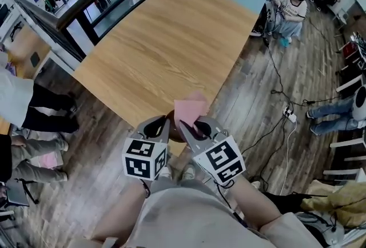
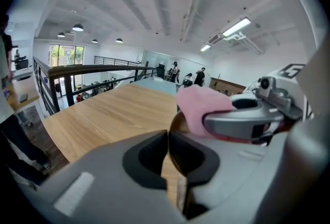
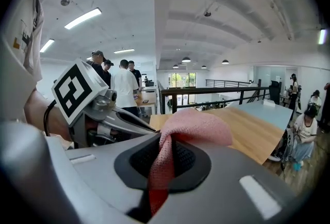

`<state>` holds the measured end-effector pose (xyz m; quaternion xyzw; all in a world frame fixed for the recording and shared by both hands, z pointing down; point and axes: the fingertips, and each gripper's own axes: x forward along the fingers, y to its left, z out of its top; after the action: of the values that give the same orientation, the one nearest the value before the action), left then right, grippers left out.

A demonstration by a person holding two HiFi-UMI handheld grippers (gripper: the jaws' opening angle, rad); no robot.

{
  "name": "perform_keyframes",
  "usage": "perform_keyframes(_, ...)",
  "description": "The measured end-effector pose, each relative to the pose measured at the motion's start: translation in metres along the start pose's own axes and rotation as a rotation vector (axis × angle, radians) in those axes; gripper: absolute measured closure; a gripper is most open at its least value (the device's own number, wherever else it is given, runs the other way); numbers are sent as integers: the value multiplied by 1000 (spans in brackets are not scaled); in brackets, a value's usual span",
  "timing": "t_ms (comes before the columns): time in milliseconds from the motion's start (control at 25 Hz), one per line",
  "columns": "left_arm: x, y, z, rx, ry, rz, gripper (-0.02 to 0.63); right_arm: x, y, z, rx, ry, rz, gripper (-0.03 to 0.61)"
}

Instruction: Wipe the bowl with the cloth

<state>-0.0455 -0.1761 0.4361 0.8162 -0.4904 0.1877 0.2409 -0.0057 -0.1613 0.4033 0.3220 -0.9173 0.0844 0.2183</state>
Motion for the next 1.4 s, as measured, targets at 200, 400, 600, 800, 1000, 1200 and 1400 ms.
perform_keyframes(200, -24, -20, 16, 59, -52, 4, 600, -14, 11, 7, -54, 4, -8, 565)
perform_keyframes(400, -41, -33, 18, 152, -78, 40, 600, -17, 26, 12, -136, 24, 4, 563)
perform_keyframes(600, -59, -39, 20, 197, -92, 55, 600, -20, 37, 21, -206, 31, -31, 565)
perform_keyframes(800, -75, -41, 22, 216, -125, 67, 600, -22, 39, 19, -301, 68, -109, 563)
perform_keyframes(1000, -84, -38, 19, 204, -137, 80, 598, -24, 37, 13, -358, 98, -156, 565)
perform_keyframes(1200, -89, -32, 19, 191, -146, 96, 594, -25, 28, 5, -381, 140, -179, 563)
perform_keyframes(1400, -93, -21, 24, 174, -167, 120, 590, -29, 25, -13, -386, 185, -175, 563)
